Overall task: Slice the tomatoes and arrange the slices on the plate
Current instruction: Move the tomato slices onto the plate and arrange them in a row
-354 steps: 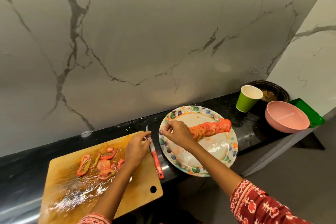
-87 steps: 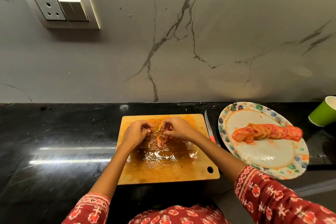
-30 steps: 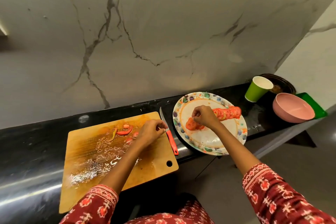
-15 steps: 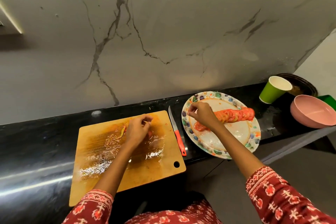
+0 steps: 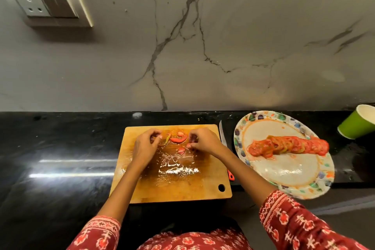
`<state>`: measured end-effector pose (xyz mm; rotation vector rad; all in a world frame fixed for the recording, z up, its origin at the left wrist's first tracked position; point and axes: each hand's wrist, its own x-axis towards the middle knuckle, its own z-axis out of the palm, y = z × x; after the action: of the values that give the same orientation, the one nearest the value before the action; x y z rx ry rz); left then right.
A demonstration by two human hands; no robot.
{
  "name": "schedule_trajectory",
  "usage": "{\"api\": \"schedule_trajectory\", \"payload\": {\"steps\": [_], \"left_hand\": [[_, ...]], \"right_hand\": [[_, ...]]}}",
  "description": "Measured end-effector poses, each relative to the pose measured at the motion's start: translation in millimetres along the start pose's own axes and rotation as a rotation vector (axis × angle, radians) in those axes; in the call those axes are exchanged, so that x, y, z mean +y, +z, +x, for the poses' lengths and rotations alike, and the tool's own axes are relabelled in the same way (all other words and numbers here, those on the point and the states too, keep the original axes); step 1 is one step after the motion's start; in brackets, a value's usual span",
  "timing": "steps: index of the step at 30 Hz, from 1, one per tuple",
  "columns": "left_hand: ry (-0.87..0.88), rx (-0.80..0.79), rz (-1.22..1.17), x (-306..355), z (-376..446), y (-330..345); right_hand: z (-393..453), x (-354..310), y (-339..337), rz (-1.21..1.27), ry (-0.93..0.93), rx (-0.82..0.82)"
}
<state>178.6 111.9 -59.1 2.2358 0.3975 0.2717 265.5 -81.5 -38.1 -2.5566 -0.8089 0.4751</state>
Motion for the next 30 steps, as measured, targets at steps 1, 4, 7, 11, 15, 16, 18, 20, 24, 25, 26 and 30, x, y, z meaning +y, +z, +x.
{"api": "schedule_trajectory", "payload": {"steps": [1, 4, 7, 11, 15, 16, 18, 20, 24, 25, 26, 30], "left_hand": [[-0.004, -0.001, 0.008, -1.6, -1.2, -1.7], [-0.021, -0.014, 0.02, -5.3, -1.5, -4.8], [-0.025, -0.045, 0.037, -6.9, 1.1, -5.4], [-0.023, -0.091, 0.065, -5.6, 4.7, -2.4], [-0.028, -0.124, 0.114, -2.8, 8.3, -0.6], [-0.027, -0.133, 0.13, -0.8, 9.2, -0.1], [-0.012, -0.154, 0.194, 4.0, 10.1, 2.1], [-0.002, -0.176, 0.269, 8.0, 11.5, 4.3], [-0.009, -0.195, 0.282, 8.6, 15.9, 6.4], [-0.014, -0.201, 0.278, 7.6, 16.0, 5.7], [-0.018, -0.204, 0.273, 5.9, 15.3, 4.5], [0.002, -0.152, 0.227, -3.0, 9.4, -0.6]], "right_hand": [[1.5, -3.4, 2.8, -0.025, 0.0, -0.012], [5.1, -5.8, 6.3, -0.011, 0.022, -0.035], [6.6, -4.8, 5.0, 0.027, 0.03, -0.08], [8.6, -2.5, -3.5, 0.123, 0.042, -0.076], [13.6, -1.3, -12.0, 0.208, 0.073, -0.05], [15.0, -2.0, -13.3, 0.217, 0.08, -0.039], [18.0, -3.1, -14.5, 0.225, 0.081, -0.022], [20.4, -5.0, -14.8, 0.229, 0.078, -0.025], [22.0, -6.0, -14.3, 0.26, 0.089, -0.026], [21.5, -5.1, -14.9, 0.27, 0.093, -0.016], [20.6, -3.7, -15.8, 0.283, 0.098, -0.002], [13.8, 6.7, -19.1, 0.359, 0.11, 0.041]]}}
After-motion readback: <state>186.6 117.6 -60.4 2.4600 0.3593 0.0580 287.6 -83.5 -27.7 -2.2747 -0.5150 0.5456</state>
